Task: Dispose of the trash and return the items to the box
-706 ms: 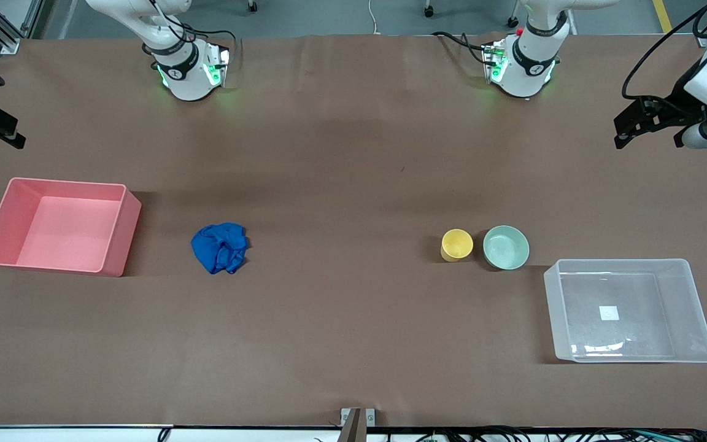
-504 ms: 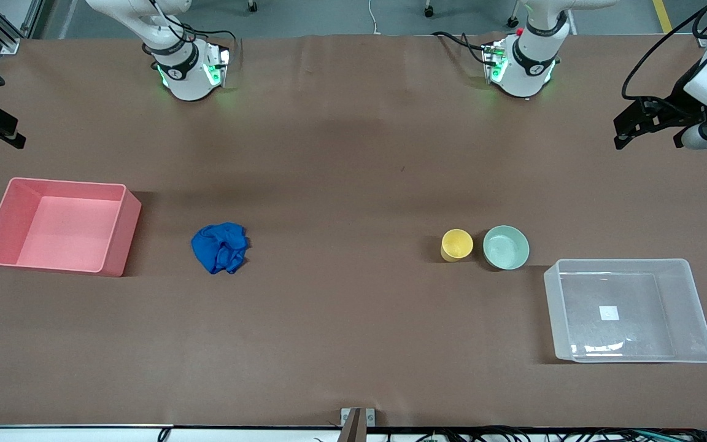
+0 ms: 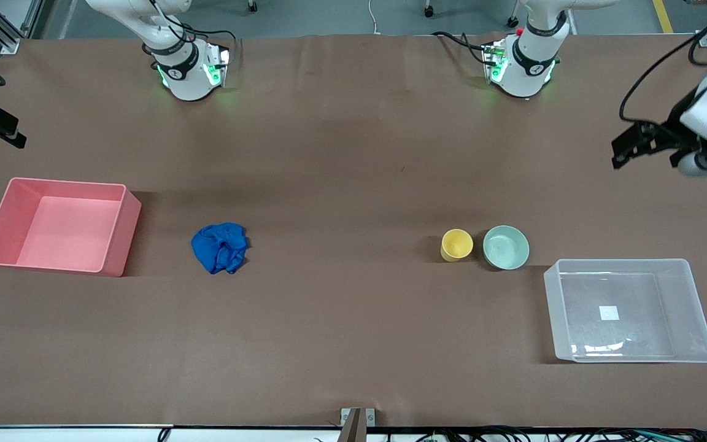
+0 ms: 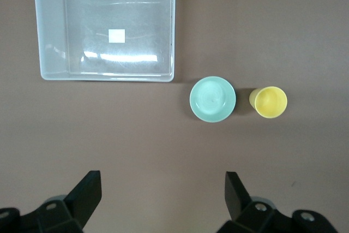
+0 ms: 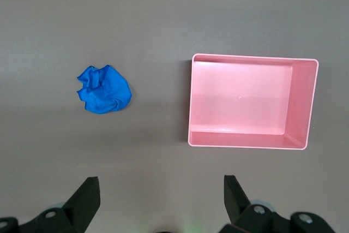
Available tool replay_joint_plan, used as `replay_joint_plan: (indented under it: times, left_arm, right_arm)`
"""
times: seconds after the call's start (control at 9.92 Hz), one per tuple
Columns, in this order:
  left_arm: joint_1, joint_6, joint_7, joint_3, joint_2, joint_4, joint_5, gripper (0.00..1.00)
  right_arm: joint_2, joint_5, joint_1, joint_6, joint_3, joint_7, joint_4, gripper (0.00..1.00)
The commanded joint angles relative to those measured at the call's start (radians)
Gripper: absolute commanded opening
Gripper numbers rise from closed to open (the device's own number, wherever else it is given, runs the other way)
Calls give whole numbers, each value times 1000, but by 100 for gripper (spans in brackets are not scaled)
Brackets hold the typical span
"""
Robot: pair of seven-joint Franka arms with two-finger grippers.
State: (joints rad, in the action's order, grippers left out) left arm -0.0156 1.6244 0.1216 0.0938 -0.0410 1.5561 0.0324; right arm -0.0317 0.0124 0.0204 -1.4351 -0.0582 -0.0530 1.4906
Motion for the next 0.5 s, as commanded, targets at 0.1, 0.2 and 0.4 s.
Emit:
replay_joint_plan:
  times: [0.1,0.2,0.4]
  left_arm:
    - [34,287,16,-3,-39,221,-6,100]
    - [32,398,19,-3,-56,302,-6,100]
    - [29,570,73,-2,-118,419,-6,100]
  right_arm:
    - [-5,-15,15,2,11,1,14,100]
    - [-5,-15,13,2,11,1,14,100]
    - [-4,-15,10,1,11,1,16,100]
